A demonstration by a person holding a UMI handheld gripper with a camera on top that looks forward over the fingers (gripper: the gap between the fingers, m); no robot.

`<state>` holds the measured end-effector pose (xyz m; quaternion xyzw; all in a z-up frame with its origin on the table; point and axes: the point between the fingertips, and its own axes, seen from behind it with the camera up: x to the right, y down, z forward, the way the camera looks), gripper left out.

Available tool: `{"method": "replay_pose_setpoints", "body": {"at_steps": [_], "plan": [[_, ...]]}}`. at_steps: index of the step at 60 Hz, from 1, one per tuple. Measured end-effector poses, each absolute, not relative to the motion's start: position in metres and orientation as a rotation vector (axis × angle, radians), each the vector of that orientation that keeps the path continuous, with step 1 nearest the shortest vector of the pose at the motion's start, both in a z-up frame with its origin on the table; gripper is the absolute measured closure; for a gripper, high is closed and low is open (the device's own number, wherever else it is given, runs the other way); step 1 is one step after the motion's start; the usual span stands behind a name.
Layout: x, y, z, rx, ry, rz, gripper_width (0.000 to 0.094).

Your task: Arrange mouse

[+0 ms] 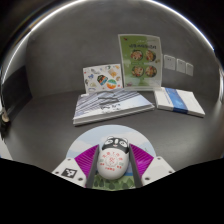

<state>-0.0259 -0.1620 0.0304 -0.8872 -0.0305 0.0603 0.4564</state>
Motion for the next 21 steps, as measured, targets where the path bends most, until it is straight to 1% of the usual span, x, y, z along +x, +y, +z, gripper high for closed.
{"method": "replay_pose_setpoints", "body": {"at_steps": [1, 2, 7, 8, 9, 21], "plan": [[-0.026, -0.163, 0.030, -2.193, -0.072, 0.161, 0.0348], [-0.027, -0.165, 0.031, -2.198, -0.071, 0.175, 0.0326], [-0.024, -0.177, 0.039, -2.205, -0.052, 0.220, 0.0036], [-0.022, -0.180, 0.041, -2.202, -0.055, 0.225, 0.0085], [-0.020, -0.183, 0.044, -2.196, -0.058, 0.225, 0.0102], [0.035, -0.237, 0.078, -2.138, -0.081, 0.226, 0.0093]]}}
